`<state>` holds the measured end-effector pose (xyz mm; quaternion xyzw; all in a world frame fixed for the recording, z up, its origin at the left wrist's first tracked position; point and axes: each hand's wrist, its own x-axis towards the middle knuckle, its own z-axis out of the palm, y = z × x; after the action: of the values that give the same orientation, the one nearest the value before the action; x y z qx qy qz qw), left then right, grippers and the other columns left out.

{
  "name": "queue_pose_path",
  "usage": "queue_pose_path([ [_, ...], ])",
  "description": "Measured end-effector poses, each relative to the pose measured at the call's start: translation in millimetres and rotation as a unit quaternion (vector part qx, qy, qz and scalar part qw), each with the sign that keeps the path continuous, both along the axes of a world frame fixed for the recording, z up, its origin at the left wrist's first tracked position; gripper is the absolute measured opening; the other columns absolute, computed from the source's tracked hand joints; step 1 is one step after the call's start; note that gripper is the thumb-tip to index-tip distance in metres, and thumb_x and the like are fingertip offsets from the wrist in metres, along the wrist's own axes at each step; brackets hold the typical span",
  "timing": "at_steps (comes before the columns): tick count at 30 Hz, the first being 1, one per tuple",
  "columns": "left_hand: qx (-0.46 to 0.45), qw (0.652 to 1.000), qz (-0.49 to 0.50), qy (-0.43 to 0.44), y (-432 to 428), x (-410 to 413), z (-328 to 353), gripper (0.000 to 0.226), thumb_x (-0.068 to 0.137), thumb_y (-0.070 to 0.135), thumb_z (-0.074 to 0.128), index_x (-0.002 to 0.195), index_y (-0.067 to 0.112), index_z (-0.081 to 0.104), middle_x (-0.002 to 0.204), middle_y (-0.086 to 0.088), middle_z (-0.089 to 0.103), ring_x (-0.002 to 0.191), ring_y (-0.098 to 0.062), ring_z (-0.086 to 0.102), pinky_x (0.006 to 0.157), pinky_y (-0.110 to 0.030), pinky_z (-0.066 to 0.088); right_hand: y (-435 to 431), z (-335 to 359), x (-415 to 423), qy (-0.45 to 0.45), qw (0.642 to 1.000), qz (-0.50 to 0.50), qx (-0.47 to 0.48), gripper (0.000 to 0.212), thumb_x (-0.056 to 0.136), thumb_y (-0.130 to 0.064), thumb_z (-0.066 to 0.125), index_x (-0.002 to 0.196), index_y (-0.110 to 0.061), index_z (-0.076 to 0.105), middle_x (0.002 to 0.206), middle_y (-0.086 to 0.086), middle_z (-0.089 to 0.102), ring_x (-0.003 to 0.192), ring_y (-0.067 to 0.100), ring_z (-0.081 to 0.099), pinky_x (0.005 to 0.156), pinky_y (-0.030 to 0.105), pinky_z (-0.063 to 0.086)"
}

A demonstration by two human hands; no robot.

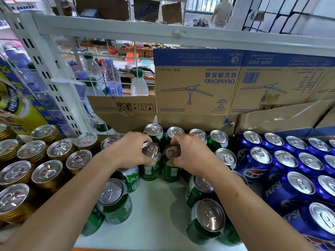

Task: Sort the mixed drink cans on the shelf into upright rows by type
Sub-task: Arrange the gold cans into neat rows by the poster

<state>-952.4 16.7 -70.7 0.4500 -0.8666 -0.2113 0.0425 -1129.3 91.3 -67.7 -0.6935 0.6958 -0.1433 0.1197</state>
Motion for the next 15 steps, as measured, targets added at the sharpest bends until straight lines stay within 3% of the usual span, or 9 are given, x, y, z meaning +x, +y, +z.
queue_pose_path([
  [9,-0.006,1.000,-0.004,0.013,-1.0,3.2,-5.1,0.061,0.067,0.047,0.082,0.119,0.023,0.059,0.110,0.004,0.059,0.098,-0.015,0.055,0.079,-0.029,0.042,-5.0,-0.5,-2.4,-0.004,1.000,0.005,0.019,0.057,0.071,-0.031,0.080,0.121,-0.017,0.054,0.114,0.003,0.061,0.106,0.023,0.054,0.079,0.031,0.046],
  [15,-0.027,0.999,0.009,0.034,-2.7,0.4,-0.8,0.077,0.073,0.054,0.075,0.135,0.022,0.043,0.123,0.008,0.042,0.112,-0.010,0.042,0.089,-0.028,0.036,-6.2,5.3,-6.7,-0.015,1.000,0.011,-0.003,0.065,0.075,-0.046,0.074,0.129,-0.017,0.053,0.127,0.001,0.052,0.118,0.025,0.047,0.095,0.034,0.042],
])
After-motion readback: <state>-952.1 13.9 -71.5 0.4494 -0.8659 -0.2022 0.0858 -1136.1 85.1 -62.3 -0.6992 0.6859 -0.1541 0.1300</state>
